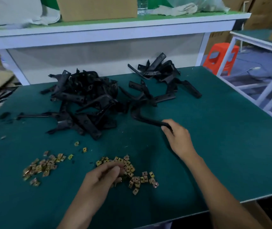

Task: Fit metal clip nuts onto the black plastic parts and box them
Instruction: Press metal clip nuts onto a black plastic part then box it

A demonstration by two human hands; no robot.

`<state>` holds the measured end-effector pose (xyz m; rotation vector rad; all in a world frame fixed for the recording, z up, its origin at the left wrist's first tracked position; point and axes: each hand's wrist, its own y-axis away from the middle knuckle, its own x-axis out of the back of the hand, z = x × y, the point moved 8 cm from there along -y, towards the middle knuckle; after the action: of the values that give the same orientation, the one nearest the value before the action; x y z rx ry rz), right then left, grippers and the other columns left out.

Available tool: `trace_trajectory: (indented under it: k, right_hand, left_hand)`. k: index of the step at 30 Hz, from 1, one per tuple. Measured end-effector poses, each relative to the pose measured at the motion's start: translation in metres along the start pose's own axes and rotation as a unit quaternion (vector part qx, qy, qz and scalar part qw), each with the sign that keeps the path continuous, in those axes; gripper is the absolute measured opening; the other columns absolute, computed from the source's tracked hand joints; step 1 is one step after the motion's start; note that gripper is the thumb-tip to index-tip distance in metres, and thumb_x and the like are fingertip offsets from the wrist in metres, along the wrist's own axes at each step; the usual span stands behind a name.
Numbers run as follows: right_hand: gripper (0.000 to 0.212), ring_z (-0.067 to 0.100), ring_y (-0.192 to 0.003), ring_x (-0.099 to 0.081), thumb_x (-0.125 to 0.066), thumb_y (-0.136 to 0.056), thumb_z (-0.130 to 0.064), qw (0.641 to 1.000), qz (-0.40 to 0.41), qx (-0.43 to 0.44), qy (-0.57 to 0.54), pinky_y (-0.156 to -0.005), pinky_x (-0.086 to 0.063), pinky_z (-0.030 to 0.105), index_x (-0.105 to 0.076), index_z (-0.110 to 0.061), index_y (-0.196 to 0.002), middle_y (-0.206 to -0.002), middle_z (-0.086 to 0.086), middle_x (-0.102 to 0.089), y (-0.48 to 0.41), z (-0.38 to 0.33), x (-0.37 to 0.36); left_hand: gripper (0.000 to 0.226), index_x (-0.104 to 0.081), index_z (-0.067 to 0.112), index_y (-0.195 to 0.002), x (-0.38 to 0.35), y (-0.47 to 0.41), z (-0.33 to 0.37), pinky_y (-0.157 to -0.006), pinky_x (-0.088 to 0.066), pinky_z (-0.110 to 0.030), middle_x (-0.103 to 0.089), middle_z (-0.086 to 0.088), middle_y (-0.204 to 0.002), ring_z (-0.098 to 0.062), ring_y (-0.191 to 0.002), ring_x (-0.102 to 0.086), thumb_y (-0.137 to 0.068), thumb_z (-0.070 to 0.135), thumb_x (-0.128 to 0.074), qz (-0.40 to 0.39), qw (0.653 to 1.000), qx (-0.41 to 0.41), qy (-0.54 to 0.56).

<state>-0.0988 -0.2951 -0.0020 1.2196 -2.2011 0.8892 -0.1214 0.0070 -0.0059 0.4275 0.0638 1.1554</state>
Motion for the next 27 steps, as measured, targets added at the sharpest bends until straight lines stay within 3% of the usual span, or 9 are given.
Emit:
trace_trajectory:
  k: [3, 8, 11, 14, 19, 21, 23, 25, 27]
  right_hand:
    - [0.034, 0.004, -0.098, -0.059, -0.055, -0.103, -0.01, 0.992, 0.014, -0.004, -0.126, -0.089, -0.042, 0.014, -0.068, -0.03, -0.126, -0.106, -0.01, -0.064, 0.038, -0.014, 0.024]
    - [0.055, 0.013, -0.116, -0.057, -0.055, -0.096, 0.011, 0.986, -0.028, 0.071, -0.147, -0.096, -0.041, 0.015, -0.071, -0.033, -0.124, -0.118, -0.01, -0.056, 0.091, -0.05, 0.05]
    - [0.062, 0.013, -0.12, -0.057, -0.059, -0.095, 0.009, 0.985, -0.015, 0.088, -0.147, -0.095, -0.041, 0.013, -0.063, -0.038, -0.134, -0.124, -0.01, -0.056, 0.111, -0.06, 0.057]
    - [0.066, 0.01, -0.112, -0.063, -0.068, -0.093, 0.001, 0.942, 0.043, -0.009, -0.334, -0.091, -0.048, 0.016, -0.05, -0.044, -0.138, -0.12, -0.012, -0.065, 0.12, -0.049, 0.058]
    - [0.073, 0.019, -0.117, -0.065, -0.077, -0.079, -0.014, 0.848, -0.082, -0.099, -0.514, -0.092, -0.052, 0.024, -0.053, -0.045, -0.14, -0.123, 0.006, -0.071, 0.138, -0.049, 0.003]
    - [0.051, 0.021, -0.116, -0.066, -0.079, -0.087, -0.022, 0.829, -0.035, -0.12, -0.546, -0.095, -0.052, 0.03, -0.062, -0.037, -0.133, -0.127, 0.009, -0.07, 0.134, -0.045, -0.004]
    - [0.032, 0.023, -0.098, -0.069, -0.068, -0.088, -0.028, 0.814, 0.041, -0.162, -0.556, -0.084, -0.056, 0.034, -0.069, -0.027, -0.12, -0.119, 0.014, -0.072, 0.126, -0.033, -0.003]
    - [0.036, 0.022, -0.085, -0.07, -0.062, -0.089, -0.026, 0.778, 0.072, -0.186, -0.596, -0.075, -0.058, 0.03, -0.066, -0.016, -0.124, -0.111, 0.014, -0.074, 0.121, -0.026, -0.003]
    - [0.04, 0.023, -0.084, -0.069, -0.06, -0.091, -0.024, 0.768, 0.084, -0.197, -0.603, -0.073, -0.058, 0.029, -0.063, -0.012, -0.129, -0.111, 0.013, -0.074, 0.12, -0.021, -0.004]
  left_hand:
    - [0.028, -0.078, 0.037, -0.097, -0.009, -0.001, 0.005, -0.076, -0.049, -0.024, -0.076, 0.01, -0.102, -0.008, -0.09, -0.07, -0.089, 0.05, -0.054, 0.004, 1.0, -0.017, 0.02]
    - [0.068, -0.069, 0.018, -0.118, -0.035, -0.005, 0.016, -0.078, -0.051, -0.033, -0.076, -0.003, -0.112, -0.019, -0.097, -0.073, -0.081, 0.069, -0.046, -0.051, 0.986, -0.003, 0.161]
    - [0.044, -0.072, 0.012, -0.109, -0.043, -0.004, 0.017, -0.072, -0.05, -0.032, -0.075, -0.01, -0.111, -0.019, -0.088, -0.072, -0.094, 0.048, -0.053, -0.061, 0.98, -0.004, 0.189]
    - [0.024, -0.076, 0.013, -0.09, -0.051, -0.002, 0.011, -0.062, -0.049, -0.028, -0.075, -0.015, -0.099, -0.017, -0.071, -0.067, -0.1, 0.014, -0.054, -0.066, 0.967, 0.016, 0.247]
    - [0.029, -0.08, 0.015, -0.088, -0.078, -0.001, 0.009, -0.056, -0.05, -0.022, -0.075, -0.008, -0.085, -0.012, -0.066, -0.065, -0.098, 0.008, -0.055, -0.101, 0.965, 0.019, 0.241]
    - [0.033, -0.08, 0.027, -0.093, -0.083, -0.003, 0.01, -0.058, -0.048, -0.017, -0.075, 0.004, -0.082, -0.004, -0.068, -0.065, -0.101, 0.012, -0.052, -0.107, 0.982, -0.018, 0.151]
    - [0.028, -0.075, 0.036, -0.108, -0.075, -0.009, 0.014, -0.068, -0.041, -0.008, -0.072, 0.018, -0.089, 0.007, -0.079, -0.059, -0.105, 0.026, -0.049, -0.036, 0.988, -0.121, -0.093]
    - [0.035, -0.062, 0.036, -0.13, -0.076, -0.01, 0.014, -0.088, -0.032, -0.013, -0.06, 0.019, -0.118, 0.004, -0.108, -0.044, -0.102, 0.047, -0.045, 0.029, 0.9, -0.214, -0.379]
    - [0.051, -0.049, 0.036, -0.142, -0.082, -0.012, 0.003, -0.103, -0.028, -0.027, -0.046, 0.013, -0.136, -0.01, -0.124, -0.03, -0.098, 0.062, -0.041, 0.039, 0.835, -0.226, -0.501]
